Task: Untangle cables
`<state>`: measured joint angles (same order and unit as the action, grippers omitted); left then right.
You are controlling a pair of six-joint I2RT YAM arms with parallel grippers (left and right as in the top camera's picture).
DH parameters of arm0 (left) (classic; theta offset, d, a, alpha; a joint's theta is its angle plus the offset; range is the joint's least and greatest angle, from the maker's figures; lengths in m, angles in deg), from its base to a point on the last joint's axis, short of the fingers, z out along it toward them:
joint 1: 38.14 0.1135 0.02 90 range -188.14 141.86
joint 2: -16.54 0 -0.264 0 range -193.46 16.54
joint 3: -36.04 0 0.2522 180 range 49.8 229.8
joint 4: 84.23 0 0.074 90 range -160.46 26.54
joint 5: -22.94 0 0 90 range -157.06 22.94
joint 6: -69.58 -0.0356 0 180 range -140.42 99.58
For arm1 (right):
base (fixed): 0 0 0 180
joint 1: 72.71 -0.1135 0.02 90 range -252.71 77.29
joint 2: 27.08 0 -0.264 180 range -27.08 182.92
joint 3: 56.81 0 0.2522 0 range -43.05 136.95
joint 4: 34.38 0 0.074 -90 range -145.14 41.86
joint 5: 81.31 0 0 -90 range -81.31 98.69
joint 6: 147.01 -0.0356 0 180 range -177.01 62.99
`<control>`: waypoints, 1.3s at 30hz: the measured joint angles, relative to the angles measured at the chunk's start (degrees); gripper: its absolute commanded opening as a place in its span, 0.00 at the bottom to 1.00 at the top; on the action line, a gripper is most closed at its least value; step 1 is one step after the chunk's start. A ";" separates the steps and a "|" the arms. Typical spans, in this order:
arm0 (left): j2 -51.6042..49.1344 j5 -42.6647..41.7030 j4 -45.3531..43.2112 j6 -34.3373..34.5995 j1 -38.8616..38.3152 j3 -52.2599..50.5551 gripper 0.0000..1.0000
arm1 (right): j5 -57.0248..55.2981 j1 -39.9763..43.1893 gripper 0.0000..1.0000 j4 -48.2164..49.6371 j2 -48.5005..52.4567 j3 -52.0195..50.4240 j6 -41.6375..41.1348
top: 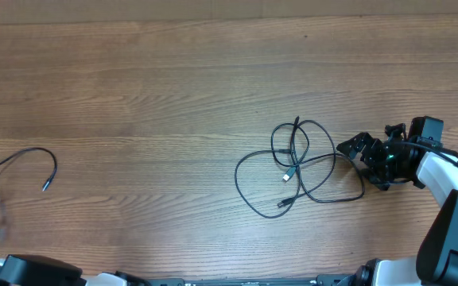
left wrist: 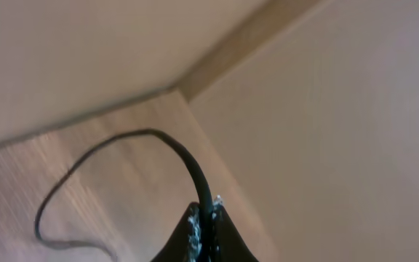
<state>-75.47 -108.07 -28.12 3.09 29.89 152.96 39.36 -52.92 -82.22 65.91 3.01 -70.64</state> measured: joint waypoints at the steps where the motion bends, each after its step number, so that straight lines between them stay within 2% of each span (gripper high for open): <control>1: 0.00 2.21 1.81 -1.42 -2.12 0.02 0.04 | 0.00 0.00 1.00 0.00 0.00 0.00 0.00; 10: -0.04 22.51 12.66 -6.58 -17.00 0.02 0.04 | -0.02 0.00 1.00 -0.02 0.00 0.00 0.00; 12: -0.09 28.35 14.40 -6.29 -19.41 0.02 0.04 | 0.00 0.00 1.00 -0.04 0.00 0.00 0.00; 15: -0.76 32.68 15.87 -3.67 -20.81 0.02 0.04 | -0.02 0.00 1.00 -0.04 0.00 0.00 0.00; 17: -2.01 34.86 16.83 0.22 -20.81 0.02 0.04 | 0.00 0.00 1.00 -0.04 0.00 0.00 0.00; 22: -5.25 40.61 22.34 19.04 -20.81 0.02 0.04 | 0.00 0.00 1.00 0.00 0.00 0.00 0.00; 27: -6.32 43.45 27.65 38.47 -20.81 0.02 0.17 | -0.02 0.00 1.00 0.02 0.00 0.00 0.00; 30: -7.04 43.69 29.73 44.92 -20.81 0.02 0.18 | -0.02 0.00 1.00 0.20 0.00 0.00 0.00; 32: -7.43 43.65 30.99 47.63 -20.81 0.02 0.28 | -0.02 0.00 1.00 0.17 0.00 0.00 -0.02; 33: -7.48 43.63 31.45 48.02 -20.81 0.02 0.47 | 0.00 0.00 1.00 0.22 0.00 0.00 0.00; 36: -7.50 42.75 32.79 47.60 -20.81 0.02 0.88 | 0.00 0.00 1.00 0.22 0.00 0.00 0.02; 39: -7.50 40.15 32.83 44.26 -20.81 0.02 0.98 | -0.02 0.00 1.00 0.24 0.00 0.00 -0.02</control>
<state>-82.97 -67.92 4.71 47.35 9.08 152.98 39.34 -52.92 -81.98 65.91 3.01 -70.66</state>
